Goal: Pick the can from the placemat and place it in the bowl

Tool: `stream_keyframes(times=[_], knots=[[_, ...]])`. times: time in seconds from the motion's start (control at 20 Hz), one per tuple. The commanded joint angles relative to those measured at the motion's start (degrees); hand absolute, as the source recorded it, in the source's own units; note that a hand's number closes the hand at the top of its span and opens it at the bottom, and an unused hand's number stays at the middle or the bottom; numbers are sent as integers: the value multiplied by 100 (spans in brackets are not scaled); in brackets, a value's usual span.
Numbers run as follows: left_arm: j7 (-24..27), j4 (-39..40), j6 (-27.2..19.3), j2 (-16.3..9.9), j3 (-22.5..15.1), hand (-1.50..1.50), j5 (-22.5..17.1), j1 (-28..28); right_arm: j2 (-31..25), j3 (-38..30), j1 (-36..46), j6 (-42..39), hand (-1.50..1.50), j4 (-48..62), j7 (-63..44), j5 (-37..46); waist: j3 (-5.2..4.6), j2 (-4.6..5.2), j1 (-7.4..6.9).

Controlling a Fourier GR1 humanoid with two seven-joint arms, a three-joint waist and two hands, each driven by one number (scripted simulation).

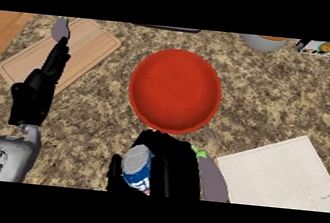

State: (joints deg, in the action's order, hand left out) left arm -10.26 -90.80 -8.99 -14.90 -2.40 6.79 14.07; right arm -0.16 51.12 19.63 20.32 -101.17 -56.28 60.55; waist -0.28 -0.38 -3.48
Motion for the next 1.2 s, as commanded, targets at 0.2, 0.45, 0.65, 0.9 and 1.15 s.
stream_keyframes(times=[0.2,0.45,0.65,0.9,1.15], knots=[[188,169,-10,119,-110,0,77,22,14,-365,1566,1225,150,1040,-1502,234,12,78,-53],[71,170,-51,99,-30,0,97,181,13,-775,2391,1707,150,1740,-1668,62,21,76,-40],[216,306,45,-39,175,0,-1,215,12,-1239,2872,1917,150,3077,-1194,270,21,112,8],[-184,-118,54,-13,105,0,19,98,13,-1366,3128,1728,150,4229,-1081,493,26,69,90],[87,-20,-92,160,7,0,199,-26,13,-1802,3462,2155,150,5518,-631,460,27,91,126]])
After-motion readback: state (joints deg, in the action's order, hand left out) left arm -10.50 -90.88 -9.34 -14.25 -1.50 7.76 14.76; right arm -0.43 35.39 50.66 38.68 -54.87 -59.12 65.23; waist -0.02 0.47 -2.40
